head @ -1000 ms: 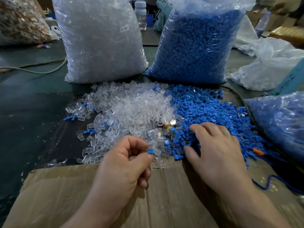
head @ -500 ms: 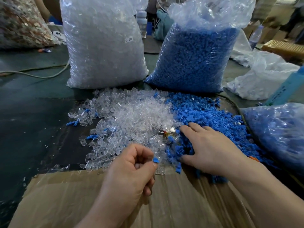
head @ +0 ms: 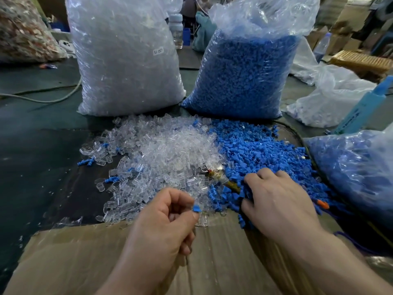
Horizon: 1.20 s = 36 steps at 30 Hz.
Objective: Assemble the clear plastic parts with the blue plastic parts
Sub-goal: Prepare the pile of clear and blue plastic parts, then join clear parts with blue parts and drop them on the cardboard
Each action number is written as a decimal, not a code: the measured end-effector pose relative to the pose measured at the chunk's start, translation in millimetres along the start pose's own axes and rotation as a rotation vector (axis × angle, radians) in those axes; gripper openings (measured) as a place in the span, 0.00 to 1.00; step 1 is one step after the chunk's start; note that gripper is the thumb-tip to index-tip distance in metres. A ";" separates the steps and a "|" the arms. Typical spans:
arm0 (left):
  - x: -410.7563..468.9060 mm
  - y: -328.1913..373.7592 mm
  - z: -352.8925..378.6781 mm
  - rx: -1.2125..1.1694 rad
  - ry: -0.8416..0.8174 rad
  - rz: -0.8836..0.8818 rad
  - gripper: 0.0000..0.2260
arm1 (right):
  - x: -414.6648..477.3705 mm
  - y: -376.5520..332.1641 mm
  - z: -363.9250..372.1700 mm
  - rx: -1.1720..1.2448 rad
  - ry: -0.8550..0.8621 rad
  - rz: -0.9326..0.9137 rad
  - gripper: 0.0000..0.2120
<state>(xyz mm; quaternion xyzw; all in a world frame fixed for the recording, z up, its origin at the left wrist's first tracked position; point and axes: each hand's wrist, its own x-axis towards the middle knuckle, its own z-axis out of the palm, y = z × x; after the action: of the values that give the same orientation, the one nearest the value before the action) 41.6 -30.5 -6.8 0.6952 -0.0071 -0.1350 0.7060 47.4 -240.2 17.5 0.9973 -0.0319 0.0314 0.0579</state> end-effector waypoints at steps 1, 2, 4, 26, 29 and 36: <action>-0.2 1.1 0.0 -0.001 -0.003 -0.002 0.16 | 2.6 -0.8 0.7 -0.002 0.001 0.019 0.09; -0.1 1.5 -0.2 0.002 -0.003 -0.002 0.16 | 5.7 -2.0 1.0 -0.004 0.001 0.035 0.08; 0.7 1.4 0.1 0.015 -0.001 0.000 0.17 | 10.5 -3.8 1.7 -0.013 0.004 0.051 0.08; 2.8 -0.2 1.3 0.037 0.037 0.005 0.16 | 25.8 4.2 -16.4 1.306 0.310 0.287 0.12; 0.8 1.4 1.1 -0.013 0.025 0.003 0.11 | 24.0 -2.6 -17.9 1.513 0.278 0.301 0.11; -0.6 -0.4 1.7 -0.098 0.041 0.033 0.13 | 9.5 -17.3 -29.1 2.074 0.096 -0.053 0.06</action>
<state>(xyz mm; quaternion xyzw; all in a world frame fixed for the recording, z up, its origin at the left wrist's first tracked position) 40.7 -32.0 -7.1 0.6623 0.0026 -0.1090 0.7412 56.3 -220.3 45.0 0.5557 0.0351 0.0819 -0.8266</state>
